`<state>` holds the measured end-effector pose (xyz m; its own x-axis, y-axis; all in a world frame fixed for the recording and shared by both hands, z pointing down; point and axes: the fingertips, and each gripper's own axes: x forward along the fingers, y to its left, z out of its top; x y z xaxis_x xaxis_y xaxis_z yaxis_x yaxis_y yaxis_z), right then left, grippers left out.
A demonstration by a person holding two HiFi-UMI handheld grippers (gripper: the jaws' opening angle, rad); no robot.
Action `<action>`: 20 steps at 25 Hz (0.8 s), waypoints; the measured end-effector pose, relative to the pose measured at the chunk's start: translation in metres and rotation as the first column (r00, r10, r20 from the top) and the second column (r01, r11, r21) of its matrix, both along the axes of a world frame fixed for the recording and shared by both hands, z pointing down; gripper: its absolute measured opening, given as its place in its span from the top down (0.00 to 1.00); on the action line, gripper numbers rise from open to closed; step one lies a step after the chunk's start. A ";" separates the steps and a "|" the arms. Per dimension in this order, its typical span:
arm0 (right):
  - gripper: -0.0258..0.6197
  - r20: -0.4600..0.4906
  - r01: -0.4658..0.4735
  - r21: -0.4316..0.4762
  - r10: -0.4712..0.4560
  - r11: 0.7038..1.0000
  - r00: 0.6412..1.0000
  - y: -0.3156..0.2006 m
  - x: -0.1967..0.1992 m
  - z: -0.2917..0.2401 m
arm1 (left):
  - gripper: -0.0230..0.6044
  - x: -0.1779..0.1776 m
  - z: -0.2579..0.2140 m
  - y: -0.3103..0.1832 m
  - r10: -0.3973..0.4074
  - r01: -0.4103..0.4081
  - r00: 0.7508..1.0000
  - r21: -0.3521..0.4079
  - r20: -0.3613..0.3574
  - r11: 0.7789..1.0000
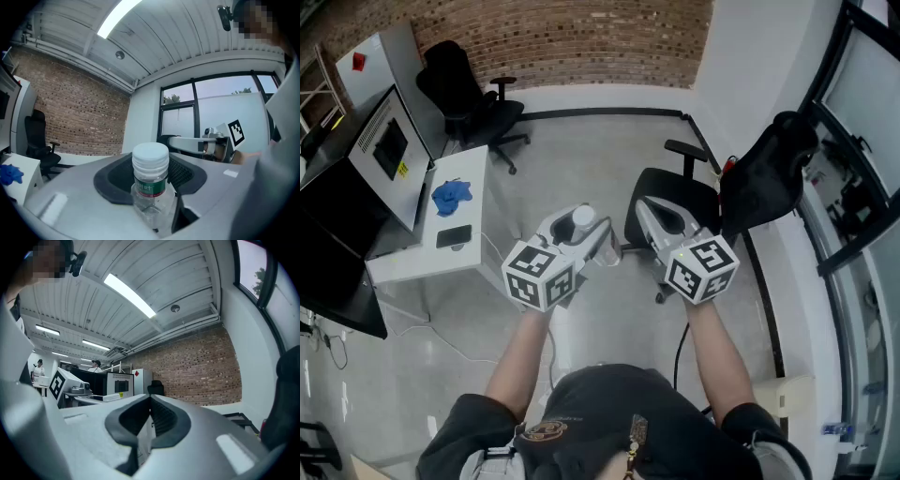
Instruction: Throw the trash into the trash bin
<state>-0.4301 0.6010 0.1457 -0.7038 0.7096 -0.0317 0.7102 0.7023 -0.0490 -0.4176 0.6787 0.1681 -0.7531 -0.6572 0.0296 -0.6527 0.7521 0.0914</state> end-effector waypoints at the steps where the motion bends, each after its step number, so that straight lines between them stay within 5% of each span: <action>1: 0.96 -0.003 -0.001 -0.008 0.001 1.000 1.000 -0.002 0.000 -0.001 | 0.64 0.000 -0.001 -0.001 0.000 0.000 1.000 0.001 0.000 1.000; 20: 0.96 -0.060 -0.092 -0.029 0.091 0.995 0.994 -0.043 0.000 0.012 | 0.64 -0.002 0.009 -0.031 0.067 -0.068 0.997 -0.007 -0.023 0.998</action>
<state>-0.4304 0.5582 0.1582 -0.7670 0.6415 -0.0103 0.6384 0.7615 -0.1118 -0.4197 0.6473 0.1767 -0.7061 -0.7062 0.0514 -0.6998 0.7071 0.1015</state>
